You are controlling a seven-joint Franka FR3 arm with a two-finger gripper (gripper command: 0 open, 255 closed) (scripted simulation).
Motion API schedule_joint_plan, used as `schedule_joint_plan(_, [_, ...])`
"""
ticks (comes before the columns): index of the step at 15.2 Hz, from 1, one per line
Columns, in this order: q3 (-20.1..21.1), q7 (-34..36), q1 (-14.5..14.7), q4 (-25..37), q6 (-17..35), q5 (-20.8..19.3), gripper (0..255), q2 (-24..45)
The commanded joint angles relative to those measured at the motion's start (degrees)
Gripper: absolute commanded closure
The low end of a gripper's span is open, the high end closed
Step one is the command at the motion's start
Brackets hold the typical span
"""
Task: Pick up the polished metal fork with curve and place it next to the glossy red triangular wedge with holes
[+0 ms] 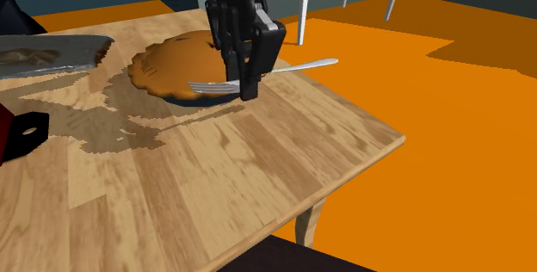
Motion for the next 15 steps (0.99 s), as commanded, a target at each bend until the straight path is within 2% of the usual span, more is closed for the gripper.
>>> schedule_joint_plan(1, [-0.5, 0.1, -0.2, 1.8, -1.5, -0.4, 255, 0.3])
schedule_joint_plan(15, [-2.3, 1.3, -1.2, 15.1, -10.5, -2.3, 255, 4.6])
